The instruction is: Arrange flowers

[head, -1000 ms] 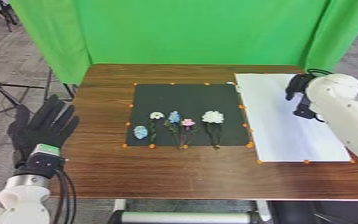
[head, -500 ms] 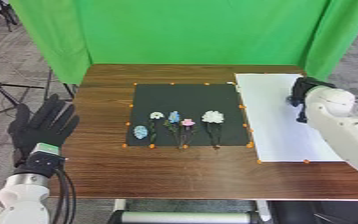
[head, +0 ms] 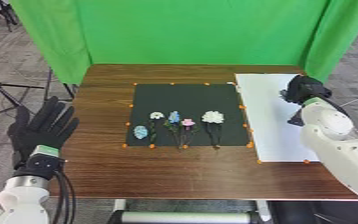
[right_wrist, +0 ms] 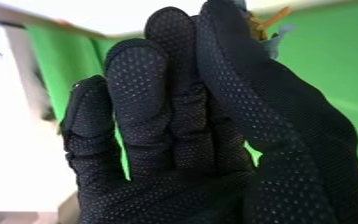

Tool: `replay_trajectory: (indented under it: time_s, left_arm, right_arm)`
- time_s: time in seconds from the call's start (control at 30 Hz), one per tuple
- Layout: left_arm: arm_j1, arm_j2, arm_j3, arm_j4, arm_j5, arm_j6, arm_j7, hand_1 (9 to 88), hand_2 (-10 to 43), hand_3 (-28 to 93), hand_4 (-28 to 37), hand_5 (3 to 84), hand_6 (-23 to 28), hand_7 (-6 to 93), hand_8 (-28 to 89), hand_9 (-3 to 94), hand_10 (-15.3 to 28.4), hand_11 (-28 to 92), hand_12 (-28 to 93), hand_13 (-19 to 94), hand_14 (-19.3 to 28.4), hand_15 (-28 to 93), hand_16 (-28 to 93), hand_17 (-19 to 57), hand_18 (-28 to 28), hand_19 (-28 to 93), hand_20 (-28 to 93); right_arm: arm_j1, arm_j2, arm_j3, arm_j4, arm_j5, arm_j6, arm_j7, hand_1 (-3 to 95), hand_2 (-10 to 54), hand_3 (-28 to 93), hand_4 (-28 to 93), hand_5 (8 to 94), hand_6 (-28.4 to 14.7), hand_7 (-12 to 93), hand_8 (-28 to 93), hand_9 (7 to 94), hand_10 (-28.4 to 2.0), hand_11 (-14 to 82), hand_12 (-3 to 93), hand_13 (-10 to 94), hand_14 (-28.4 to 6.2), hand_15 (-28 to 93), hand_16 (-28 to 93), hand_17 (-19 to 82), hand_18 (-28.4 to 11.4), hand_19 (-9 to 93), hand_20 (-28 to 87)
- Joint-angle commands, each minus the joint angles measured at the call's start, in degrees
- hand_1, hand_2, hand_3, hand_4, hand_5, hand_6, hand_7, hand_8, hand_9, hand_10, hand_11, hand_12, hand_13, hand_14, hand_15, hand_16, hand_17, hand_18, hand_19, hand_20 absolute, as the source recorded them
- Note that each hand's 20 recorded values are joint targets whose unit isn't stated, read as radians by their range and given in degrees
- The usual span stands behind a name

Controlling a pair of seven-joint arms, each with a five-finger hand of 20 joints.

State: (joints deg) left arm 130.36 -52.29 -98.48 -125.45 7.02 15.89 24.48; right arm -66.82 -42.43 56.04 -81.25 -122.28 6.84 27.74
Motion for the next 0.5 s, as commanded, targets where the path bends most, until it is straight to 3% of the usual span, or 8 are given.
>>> replay_trajectory:
  time_s: [0.03, 0.27, 0.5]
  left_arm:
    - [1.7, -0.76, -1.13, -0.69, 0.48, -0.56, -0.13, 26.7, 8.6, 70, -28.3, 38.3, 6.8, 14.2, -9, 28.7, 13.1, 22, 9, 19, 13.3, 34, -8, -5.5, 12.1, 27, 9]
    - [1.6, -0.63, -1.4, -0.59, 0.7, -0.4, 0.02, 26.7, 8.6, 70, -28.3, 38.2, 6.7, 14.1, -9, 28.7, 13.2, 22, 9, 19, 13.3, 34, -8, -5.5, 12.2, 27, 9]
    - [1.7, -0.75, -1.73, -0.62, 0.83, -0.29, -0.46, 26.7, 8.7, 70, -28.3, 38.3, 6.7, 14.1, -9, 28.7, 13.1, 22, 9, 19, 13.3, 34, -8, -5.5, 12.2, 27, 10]
  right_arm:
    - [-9.2, 3.6, 5.8, -16.6, -0.9, -4.9, -1.4, 58.3, -9.5, 72, -28, 70.1, 0.7, 48, 8, 82.1, -7.9, 21.6, 51.3, 71, -5.7, 54, 42, 34, -21.6, 80, 41]
    - [-16.1, 5.2, 6.5, -26.9, -0.8, -12.7, -4.9, 58.3, -9.5, 73, -28, 69.7, 0.5, 47, 9, 81.9, -8.4, 21.0, 51.1, 70, -6.0, 55, 42, 34, -21.8, 81, 41]
    - [-19.0, 4.0, 6.3, -31.3, -1.0, -14.0, -5.5, 58.4, -9.5, 72, -28, 69.4, 0.5, 47, 10, 81.7, -8.4, 20.7, 50.6, 70, -6.1, 54, 42, 34, -22.1, 81, 40]
